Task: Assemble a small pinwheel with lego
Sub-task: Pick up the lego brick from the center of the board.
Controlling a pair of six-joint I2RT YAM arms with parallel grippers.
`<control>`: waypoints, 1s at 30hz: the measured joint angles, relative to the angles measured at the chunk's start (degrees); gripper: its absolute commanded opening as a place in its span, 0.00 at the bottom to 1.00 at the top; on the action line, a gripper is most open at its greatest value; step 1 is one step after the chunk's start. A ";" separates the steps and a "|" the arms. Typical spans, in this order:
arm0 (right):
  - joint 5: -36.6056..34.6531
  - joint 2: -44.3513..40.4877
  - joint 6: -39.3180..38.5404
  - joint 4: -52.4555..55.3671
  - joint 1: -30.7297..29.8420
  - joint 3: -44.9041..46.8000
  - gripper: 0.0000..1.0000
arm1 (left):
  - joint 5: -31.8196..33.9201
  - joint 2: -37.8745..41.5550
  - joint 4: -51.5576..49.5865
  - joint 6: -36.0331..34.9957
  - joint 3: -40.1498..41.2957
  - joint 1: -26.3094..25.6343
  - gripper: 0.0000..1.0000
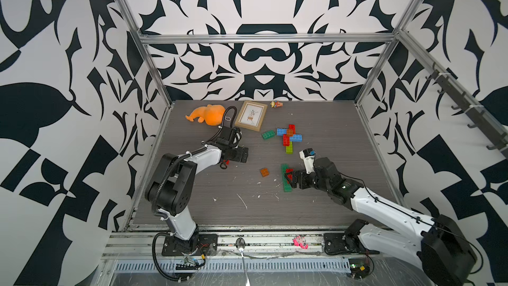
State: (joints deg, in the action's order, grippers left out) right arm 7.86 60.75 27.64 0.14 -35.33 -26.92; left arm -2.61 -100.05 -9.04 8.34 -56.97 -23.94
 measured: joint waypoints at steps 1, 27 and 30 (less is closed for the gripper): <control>0.00 0.31 -0.11 0.00 0.00 0.00 0.95 | -0.33 -0.76 -0.11 -0.13 -0.46 -0.02 0.86; -1.62 -0.66 -1.11 0.11 0.00 0.00 0.95 | 1.09 0.24 1.16 2.86 3.28 -1.84 0.55; -1.62 -0.66 -1.09 0.11 0.00 0.00 0.95 | 2.45 0.24 1.25 3.45 3.48 -2.08 0.56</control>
State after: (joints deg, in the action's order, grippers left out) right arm 6.24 60.10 26.55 0.25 -35.33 -26.92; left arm -0.16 -99.81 -7.79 11.79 -53.49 -26.02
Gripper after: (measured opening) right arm 0.946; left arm 0.552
